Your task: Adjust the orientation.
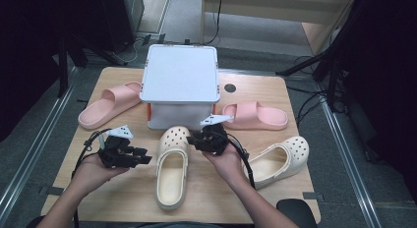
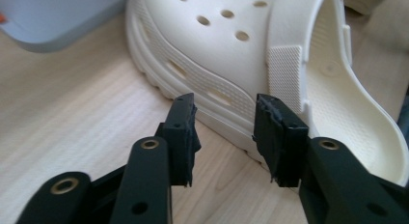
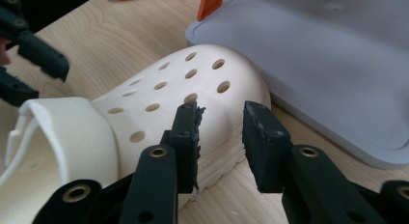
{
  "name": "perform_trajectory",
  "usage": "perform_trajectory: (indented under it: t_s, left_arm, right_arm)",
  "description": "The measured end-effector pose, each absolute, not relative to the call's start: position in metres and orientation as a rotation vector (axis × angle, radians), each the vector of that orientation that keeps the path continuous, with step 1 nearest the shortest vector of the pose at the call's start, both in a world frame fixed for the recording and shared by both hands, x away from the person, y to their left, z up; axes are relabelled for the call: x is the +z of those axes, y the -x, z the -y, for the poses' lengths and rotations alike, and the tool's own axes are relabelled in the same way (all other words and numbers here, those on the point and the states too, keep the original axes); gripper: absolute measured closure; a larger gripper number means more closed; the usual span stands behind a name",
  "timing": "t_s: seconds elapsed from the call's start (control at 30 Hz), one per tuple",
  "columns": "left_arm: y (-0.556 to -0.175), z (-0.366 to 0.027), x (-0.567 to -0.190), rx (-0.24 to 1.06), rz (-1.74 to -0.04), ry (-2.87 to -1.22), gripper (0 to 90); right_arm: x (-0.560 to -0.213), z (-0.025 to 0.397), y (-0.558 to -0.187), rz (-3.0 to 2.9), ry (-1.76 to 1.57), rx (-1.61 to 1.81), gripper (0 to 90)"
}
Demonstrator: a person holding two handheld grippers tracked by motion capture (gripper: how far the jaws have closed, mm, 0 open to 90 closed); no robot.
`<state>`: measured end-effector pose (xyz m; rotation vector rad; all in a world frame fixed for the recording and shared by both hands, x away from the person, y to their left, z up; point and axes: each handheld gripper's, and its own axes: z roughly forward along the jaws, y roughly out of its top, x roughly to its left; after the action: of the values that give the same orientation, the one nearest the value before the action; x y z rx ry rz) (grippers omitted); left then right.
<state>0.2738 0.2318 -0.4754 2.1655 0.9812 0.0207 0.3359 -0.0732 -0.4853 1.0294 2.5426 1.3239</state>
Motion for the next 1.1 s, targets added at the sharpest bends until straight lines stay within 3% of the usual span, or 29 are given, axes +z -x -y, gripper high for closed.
perform_trajectory:
  t_s: [0.23, 0.7, 1.1]
  left_arm:
    - [-0.282, -0.234, -0.467, 0.029, -1.003, -2.112, 52.0]
    - [-0.315, -0.225, -0.419, 0.056, -0.968, -2.087, 63.6]
    - [-0.358, -0.227, -0.372, 0.092, -0.955, -2.065, 68.2]
  right_arm:
    - [-0.474, 0.083, -0.329, -2.544, -1.047, 1.372, 67.1]
    - [-0.459, 0.093, -0.298, -2.547, -1.056, 1.370, 52.1]
    - [-0.455, 0.091, -0.276, -2.556, -1.045, 1.370, 48.9]
